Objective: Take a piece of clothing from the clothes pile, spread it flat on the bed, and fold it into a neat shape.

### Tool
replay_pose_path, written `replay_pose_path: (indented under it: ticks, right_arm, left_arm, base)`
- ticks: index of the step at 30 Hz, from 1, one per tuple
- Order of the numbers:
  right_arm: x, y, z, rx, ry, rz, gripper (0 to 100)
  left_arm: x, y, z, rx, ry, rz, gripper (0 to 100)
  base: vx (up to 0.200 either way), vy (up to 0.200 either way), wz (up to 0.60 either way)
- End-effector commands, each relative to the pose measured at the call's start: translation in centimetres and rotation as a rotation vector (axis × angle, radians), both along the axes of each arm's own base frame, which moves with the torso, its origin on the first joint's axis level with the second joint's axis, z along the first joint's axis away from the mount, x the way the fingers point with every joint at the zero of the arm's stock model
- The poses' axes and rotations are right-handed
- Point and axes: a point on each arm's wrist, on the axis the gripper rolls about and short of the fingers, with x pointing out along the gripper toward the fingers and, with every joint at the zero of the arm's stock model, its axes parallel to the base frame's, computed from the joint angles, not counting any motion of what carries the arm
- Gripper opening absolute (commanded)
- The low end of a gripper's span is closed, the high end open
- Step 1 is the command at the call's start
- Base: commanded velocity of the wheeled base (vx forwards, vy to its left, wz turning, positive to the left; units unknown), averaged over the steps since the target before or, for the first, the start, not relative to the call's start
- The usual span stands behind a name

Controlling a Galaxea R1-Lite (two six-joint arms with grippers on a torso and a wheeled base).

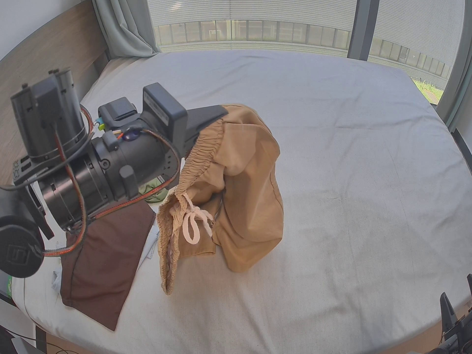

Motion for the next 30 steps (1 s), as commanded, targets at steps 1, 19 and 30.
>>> replay_pose_path:
  ticks: [1, 19, 30]
  right_arm:
    - [0.0, 0.0, -0.5, -0.001, 0.003, 0.000, 100]
    - [0.0, 0.0, -0.5, -0.001, 0.003, 0.000, 100]
    - [0.0, 0.0, -0.5, -0.001, 0.003, 0.000, 100]
  left_arm:
    - [1.0, -1.4, -1.2, 0.023, 0.032, -0.018, 0]
    - [2.2, -7.4, -5.4, 0.098, 0.114, -0.146, 0]
    - [0.6, -10.2, -0.9, -0.096, 0.127, -0.382, 0]
  base:
    - [0.000, 0.000, 0.00]
    - [0.000, 0.000, 0.00]
    - [0.000, 0.000, 0.00]
